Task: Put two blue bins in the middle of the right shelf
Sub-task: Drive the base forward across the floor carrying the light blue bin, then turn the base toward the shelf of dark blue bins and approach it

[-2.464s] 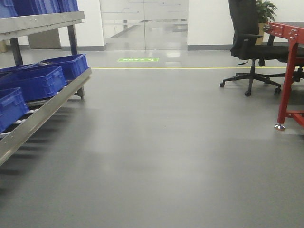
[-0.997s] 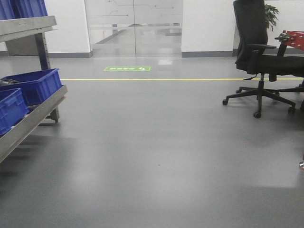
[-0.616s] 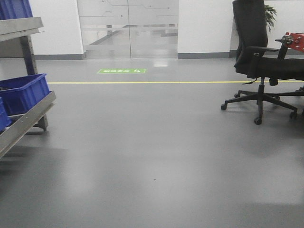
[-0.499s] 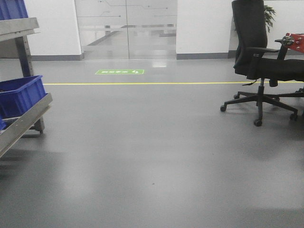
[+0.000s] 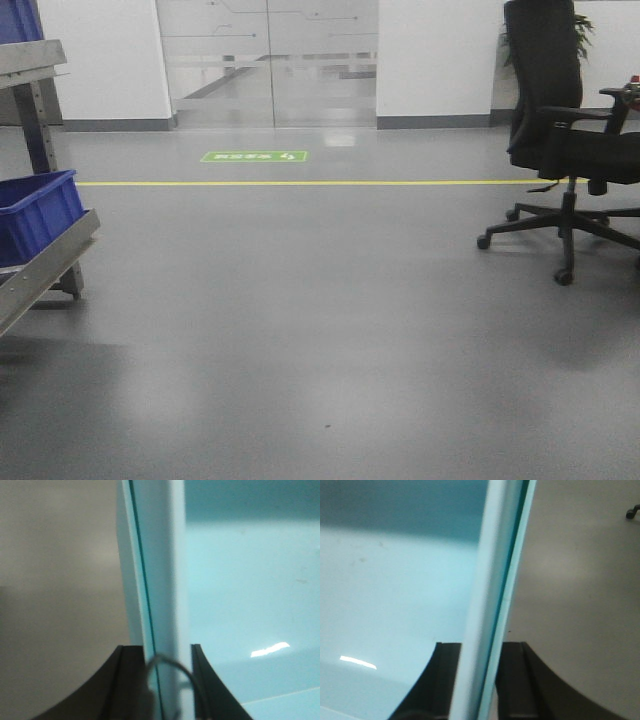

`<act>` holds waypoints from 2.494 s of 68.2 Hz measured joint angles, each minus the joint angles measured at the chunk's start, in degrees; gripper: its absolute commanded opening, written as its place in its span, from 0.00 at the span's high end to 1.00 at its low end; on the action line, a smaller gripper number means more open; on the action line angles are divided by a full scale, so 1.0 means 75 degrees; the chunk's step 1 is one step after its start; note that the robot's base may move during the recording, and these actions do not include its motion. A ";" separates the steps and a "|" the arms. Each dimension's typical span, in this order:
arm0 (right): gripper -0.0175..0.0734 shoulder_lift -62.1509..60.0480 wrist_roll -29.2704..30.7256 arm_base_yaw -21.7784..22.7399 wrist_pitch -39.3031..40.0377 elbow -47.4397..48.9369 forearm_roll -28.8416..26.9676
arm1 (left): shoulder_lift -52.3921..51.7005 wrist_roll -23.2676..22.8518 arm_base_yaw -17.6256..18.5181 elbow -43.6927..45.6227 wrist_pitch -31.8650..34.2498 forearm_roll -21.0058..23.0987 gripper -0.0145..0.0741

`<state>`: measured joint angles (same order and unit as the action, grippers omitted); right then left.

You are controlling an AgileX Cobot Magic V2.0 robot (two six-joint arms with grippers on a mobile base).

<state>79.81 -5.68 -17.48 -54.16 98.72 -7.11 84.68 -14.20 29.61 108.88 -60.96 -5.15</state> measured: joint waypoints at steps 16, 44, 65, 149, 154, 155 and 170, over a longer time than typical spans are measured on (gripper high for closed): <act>0.98 0.0000 0.0000 0.0000 -0.0010 0.0000 0.0000 | 0.0000 0.0000 0.0000 0.0000 0.0005 -0.0007 0.96; 0.98 0.0000 0.0000 0.0000 0.0004 0.0000 0.0000 | 0.0000 0.0000 0.0000 0.0000 0.0018 -0.0007 0.96; 0.98 0.0000 0.0000 0.0000 0.0004 0.0000 0.0000 | 0.0000 0.0000 0.0000 0.0000 0.0018 -0.0007 0.96; 0.98 0.0000 0.0000 0.0000 0.0018 0.0000 -0.0015 | 0.0000 0.0000 0.0000 0.0000 0.0018 -0.0053 0.96; 0.98 0.0000 0.0000 0.0000 0.0018 0.0000 -0.0015 | 0.0000 0.0000 0.0000 0.0000 0.0018 -0.0053 0.96; 0.98 0.0000 0.0000 0.0000 0.0018 0.0000 -0.0015 | 0.0000 0.0000 0.0000 0.0000 0.0018 -0.0053 0.96; 0.98 0.0000 0.0000 0.0000 0.0018 0.0000 -0.0015 | 0.0000 0.0000 0.0000 0.0000 0.0018 -0.0066 0.96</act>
<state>79.81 -5.68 -17.48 -54.03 98.72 -7.22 84.68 -14.20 29.61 108.88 -60.83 -5.65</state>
